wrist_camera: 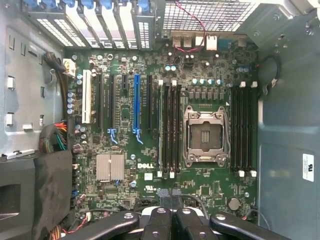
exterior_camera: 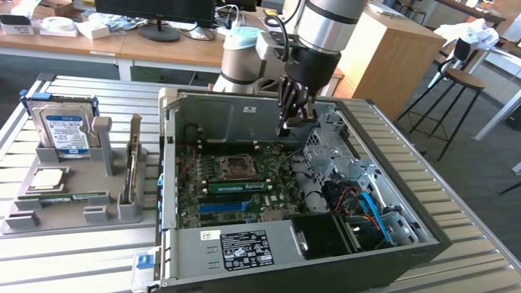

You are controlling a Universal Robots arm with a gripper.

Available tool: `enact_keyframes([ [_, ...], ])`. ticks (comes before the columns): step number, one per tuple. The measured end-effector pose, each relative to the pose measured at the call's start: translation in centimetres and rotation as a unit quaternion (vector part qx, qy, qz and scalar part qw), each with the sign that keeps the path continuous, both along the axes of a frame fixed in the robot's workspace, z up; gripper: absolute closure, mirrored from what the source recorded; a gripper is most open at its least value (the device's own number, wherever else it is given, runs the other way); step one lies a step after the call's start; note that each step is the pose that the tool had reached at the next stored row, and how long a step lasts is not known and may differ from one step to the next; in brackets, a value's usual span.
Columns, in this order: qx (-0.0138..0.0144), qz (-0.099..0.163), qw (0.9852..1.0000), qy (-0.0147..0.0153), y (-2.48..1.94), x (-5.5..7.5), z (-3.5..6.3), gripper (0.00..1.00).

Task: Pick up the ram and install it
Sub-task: 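Press down the ram until it locks into place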

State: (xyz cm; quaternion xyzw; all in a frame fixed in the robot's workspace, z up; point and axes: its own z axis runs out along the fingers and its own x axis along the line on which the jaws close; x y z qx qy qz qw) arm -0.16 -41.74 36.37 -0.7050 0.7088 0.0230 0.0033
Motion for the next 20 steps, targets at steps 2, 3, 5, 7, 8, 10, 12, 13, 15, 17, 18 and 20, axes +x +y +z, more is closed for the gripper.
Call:
enact_keyframes([
  [2,0.0000,0.000,1.0000,0.0000,0.00,0.00,-0.07,0.90],
  [3,0.0000,0.000,1.0000,0.0000,0.00,0.00,-0.11,0.90],
  [5,0.0000,0.000,1.0000,0.0000,0.00,0.00,-0.19,0.90],
  [7,0.0000,0.000,1.0000,0.0000,0.00,0.00,-0.28,0.90],
  [8,0.0000,0.000,1.0000,0.0000,0.00,0.00,-0.32,0.90],
  [10,0.0000,0.000,1.0000,0.0000,0.00,0.00,-0.41,0.90],
  [12,0.0001,0.000,1.0000,0.0000,0.00,0.00,-0.49,0.90],
  [13,0.0001,0.000,1.0000,0.0000,0.00,0.00,-0.54,0.90],
  [15,0.0001,0.000,1.0000,0.0000,0.00,0.00,-0.64,0.90],
  [17,0.0000,0.000,1.0000,0.0000,0.00,0.00,-0.75,0.90],
  [18,0.0001,0.000,1.0000,0.0000,0.00,0.00,-0.81,0.90],
  [20,0.0000,0.000,1.0000,0.0000,0.00,0.00,-0.92,0.90],
])
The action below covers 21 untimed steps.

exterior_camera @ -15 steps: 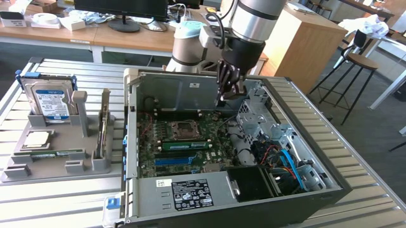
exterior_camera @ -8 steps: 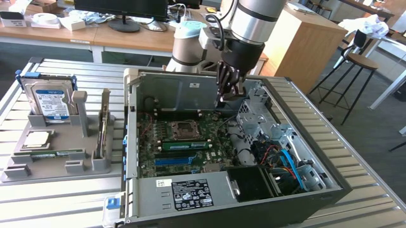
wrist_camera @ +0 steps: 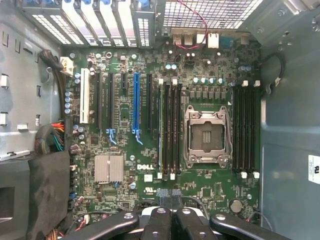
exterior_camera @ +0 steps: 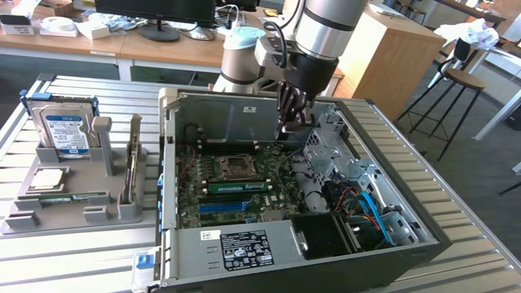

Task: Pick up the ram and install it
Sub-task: 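Press down the ram until it locks into place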

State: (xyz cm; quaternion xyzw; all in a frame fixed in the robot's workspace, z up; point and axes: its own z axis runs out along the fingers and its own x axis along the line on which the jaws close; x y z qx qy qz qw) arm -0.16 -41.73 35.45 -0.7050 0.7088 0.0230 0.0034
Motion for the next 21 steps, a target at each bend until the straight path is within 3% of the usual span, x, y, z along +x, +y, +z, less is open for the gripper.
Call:
enact_keyframes([
  [21,0.0000,0.000,1.0000,0.0000,0.00,0.0,-1.32,0.90],
])
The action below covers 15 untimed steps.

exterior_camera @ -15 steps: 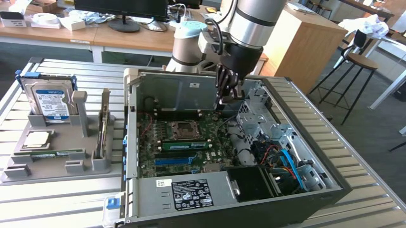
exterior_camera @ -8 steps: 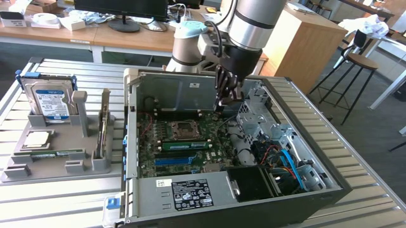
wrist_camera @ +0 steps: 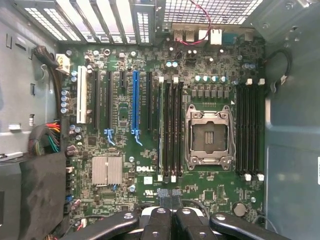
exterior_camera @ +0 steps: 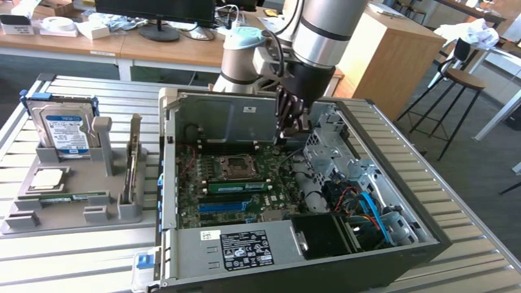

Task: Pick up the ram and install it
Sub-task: 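Press down the ram until it locks into place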

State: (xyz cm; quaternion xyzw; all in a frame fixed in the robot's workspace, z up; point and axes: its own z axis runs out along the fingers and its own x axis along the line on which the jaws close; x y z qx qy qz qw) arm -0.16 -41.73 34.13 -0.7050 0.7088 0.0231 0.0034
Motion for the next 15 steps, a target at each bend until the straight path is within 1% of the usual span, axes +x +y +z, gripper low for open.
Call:
enact_keyframes([
  [15,0.0000,0.000,1.0000,0.0000,0.00,0.00,-0.98,0.90],
])
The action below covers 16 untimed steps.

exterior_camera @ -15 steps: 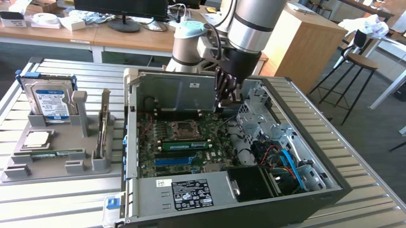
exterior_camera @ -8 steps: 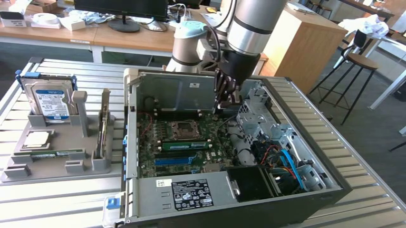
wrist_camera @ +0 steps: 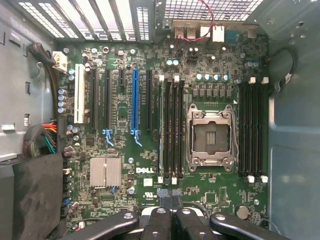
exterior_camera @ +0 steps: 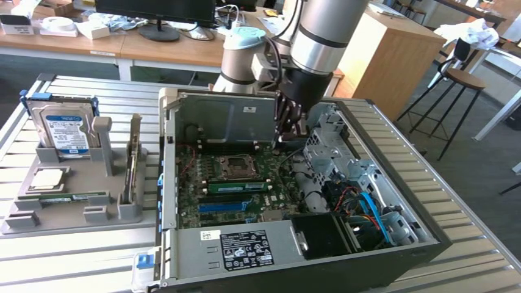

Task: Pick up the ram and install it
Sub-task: 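Press down the ram until it locks into place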

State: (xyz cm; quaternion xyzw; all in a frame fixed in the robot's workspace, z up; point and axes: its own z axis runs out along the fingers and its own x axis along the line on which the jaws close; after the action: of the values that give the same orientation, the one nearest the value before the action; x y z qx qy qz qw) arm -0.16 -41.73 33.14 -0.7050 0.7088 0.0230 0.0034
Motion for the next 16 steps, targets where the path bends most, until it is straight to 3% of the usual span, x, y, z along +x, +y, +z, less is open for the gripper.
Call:
enact_keyframes([
  [16,0.0002,0.000,1.0000,0.0000,0.00,0.0,-1.17,0.90],
])
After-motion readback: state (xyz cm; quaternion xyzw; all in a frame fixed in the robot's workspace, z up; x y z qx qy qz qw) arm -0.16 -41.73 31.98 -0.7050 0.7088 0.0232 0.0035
